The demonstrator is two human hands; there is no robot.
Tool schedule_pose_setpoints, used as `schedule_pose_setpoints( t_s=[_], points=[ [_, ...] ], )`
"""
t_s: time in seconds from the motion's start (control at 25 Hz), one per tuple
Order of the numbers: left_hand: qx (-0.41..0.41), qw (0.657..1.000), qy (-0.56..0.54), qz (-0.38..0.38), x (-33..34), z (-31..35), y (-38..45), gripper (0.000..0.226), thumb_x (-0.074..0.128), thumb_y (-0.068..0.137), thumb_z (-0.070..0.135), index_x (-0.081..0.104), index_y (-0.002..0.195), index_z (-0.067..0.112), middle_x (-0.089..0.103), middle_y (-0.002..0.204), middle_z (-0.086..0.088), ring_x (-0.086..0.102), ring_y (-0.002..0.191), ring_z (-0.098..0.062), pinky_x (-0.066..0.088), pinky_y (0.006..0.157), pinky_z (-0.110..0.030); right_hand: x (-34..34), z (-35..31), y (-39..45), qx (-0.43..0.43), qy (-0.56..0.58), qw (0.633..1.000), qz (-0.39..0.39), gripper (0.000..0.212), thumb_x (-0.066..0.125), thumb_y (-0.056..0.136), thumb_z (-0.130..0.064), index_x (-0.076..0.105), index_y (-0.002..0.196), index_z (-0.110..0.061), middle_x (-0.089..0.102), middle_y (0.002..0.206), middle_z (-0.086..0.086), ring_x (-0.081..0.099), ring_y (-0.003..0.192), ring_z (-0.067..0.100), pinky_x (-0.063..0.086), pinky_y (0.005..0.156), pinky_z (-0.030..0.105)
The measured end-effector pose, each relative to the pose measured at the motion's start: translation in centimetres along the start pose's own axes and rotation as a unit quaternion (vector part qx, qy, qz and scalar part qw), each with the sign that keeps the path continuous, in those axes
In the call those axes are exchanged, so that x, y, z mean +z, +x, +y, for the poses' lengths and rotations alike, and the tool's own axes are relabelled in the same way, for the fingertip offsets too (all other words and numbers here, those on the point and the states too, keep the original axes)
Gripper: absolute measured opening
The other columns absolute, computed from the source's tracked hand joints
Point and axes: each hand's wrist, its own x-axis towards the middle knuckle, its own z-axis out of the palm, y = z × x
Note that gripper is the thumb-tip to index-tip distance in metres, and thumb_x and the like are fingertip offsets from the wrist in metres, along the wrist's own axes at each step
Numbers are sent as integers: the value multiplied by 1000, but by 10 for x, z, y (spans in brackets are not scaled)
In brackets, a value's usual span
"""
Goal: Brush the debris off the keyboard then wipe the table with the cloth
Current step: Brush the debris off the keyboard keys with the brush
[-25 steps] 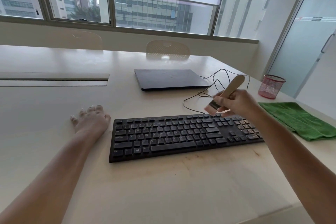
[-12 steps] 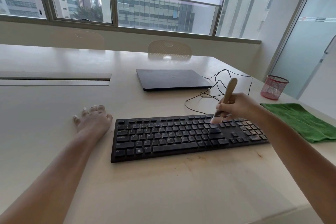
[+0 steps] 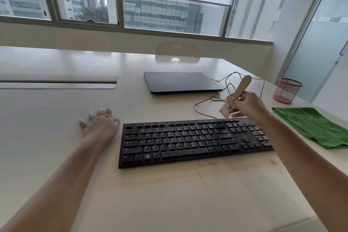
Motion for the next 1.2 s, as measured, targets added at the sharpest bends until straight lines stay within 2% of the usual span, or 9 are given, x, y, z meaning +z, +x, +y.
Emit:
schedule_pose_setpoints(
  t_s=[0.32,0.44,0.52,0.64,0.72,0.8,0.88,1.04,1.2],
  points=[
    [-1,1000,9,-4,2,-1,4,45,30,96,31,37,135,11,30,150,-10,21,140,-33,13,112,-58,-33,-7,-9,132,-166,961,-176,15,60,90,-10,55,95,3,62,65,15,62,41,12,53,41,24],
    [-3,1000,10,-4,2,-1,4,45,30,96,31,37,135,11,30,149,-10,22,139,-33,14,112,-58,-31,-16,-7,37,-124,983,-128,11,65,87,-17,62,94,-8,69,75,13,69,57,15,56,50,24],
    [0,1000,8,-4,2,0,4,44,29,96,31,37,135,11,30,150,-10,22,139,-33,13,112,-58,-17,-17,-10,-17,-38,988,-150,9,67,85,-16,66,92,-11,71,82,11,71,67,15,56,54,23],
    [3,1000,6,-3,2,0,3,44,29,96,31,37,135,11,29,150,-10,20,140,-33,13,112,-58,-13,0,-8,-6,-73,982,-175,2,68,83,-14,66,83,-14,71,81,10,69,69,15,57,61,23],
    [1,1000,8,-2,2,0,3,45,29,97,31,36,136,11,28,151,-10,19,141,-33,12,113,-58,-31,14,2,25,-181,976,-121,4,69,83,-16,66,81,-15,71,75,7,68,65,13,56,62,23],
    [1,1000,10,-3,2,0,3,45,29,97,32,35,137,11,27,151,-9,18,141,-33,12,113,-58,-50,21,10,61,-271,959,-60,5,67,84,-20,65,86,-15,67,68,0,62,56,7,48,52,19],
    [2,1000,9,-5,2,0,3,45,29,97,32,35,137,11,27,151,-9,18,141,-33,12,112,-58,-53,26,17,64,-219,973,-17,12,67,85,-22,65,94,-14,68,67,2,65,58,10,53,56,21],
    [2,1000,5,-4,2,-1,4,45,29,97,32,36,136,12,27,151,-9,19,141,-33,12,113,-58,-27,17,13,21,46,999,-4,19,63,87,-25,63,103,-15,70,85,8,71,72,21,59,64,30],
    [1,1000,6,-2,2,-1,3,45,29,97,32,35,137,12,27,151,-9,19,141,-33,12,113,-58,-22,17,3,56,-73,992,-81,15,60,91,-19,57,103,-11,68,70,12,67,52,15,55,48,21]
  ],
)
